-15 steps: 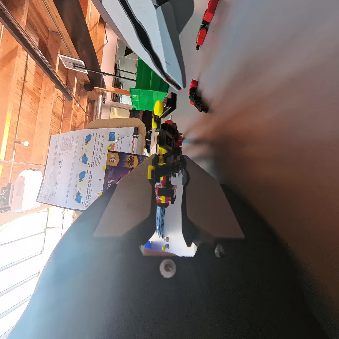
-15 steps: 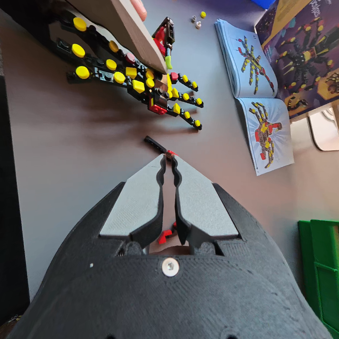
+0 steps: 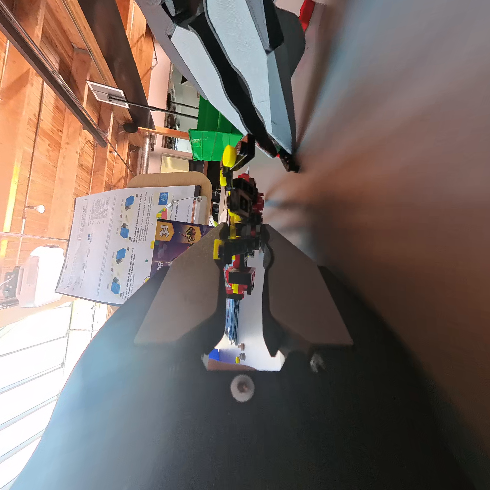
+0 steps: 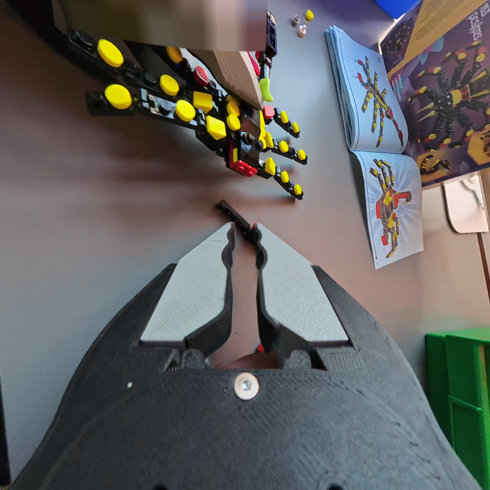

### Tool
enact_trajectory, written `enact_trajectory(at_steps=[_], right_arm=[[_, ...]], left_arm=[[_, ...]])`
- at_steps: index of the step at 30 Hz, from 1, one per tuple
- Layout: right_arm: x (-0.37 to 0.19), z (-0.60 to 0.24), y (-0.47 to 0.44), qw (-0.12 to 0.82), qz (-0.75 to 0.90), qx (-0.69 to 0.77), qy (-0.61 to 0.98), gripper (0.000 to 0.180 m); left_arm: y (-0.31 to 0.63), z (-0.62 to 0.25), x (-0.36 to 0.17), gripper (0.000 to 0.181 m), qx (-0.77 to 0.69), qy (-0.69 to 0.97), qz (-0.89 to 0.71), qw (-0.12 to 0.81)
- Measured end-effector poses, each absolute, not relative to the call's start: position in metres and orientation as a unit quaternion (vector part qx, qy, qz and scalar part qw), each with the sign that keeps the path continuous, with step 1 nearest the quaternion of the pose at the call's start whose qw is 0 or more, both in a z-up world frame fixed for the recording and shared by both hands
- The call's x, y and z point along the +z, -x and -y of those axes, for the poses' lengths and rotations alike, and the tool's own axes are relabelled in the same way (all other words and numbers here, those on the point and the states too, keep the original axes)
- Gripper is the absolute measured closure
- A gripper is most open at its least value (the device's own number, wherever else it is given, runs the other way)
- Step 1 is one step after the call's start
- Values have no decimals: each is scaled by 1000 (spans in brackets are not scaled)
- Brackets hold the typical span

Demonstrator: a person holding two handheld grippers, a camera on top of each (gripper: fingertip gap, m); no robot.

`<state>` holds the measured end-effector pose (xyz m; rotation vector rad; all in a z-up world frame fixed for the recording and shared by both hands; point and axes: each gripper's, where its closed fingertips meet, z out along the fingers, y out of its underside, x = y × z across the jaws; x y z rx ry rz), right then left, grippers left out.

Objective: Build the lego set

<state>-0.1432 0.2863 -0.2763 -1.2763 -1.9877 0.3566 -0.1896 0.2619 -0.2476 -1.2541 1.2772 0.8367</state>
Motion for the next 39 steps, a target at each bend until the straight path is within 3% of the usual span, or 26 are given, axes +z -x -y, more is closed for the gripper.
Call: enact_trajectory(at_steps=[6,16,21,27,39], right_arm=[[-273,-266,130,324,798,175,478,180],[-245,-246,130,351,785,241,451,171],[-227,-234,140,350,751,317,462,145],[-216,-226,148,344,719,376,473,131],[-220,-223,162,335,696,396,497,139]], left_arm=[[184,-256,-243,159,341,521,-541,566],[178,-249,-236,160,329,512,-536,585],[177,-249,-234,160,345,503,-534,586],[176,-250,-233,159,358,492,-537,584],[177,-252,-236,159,372,495,-541,570]])
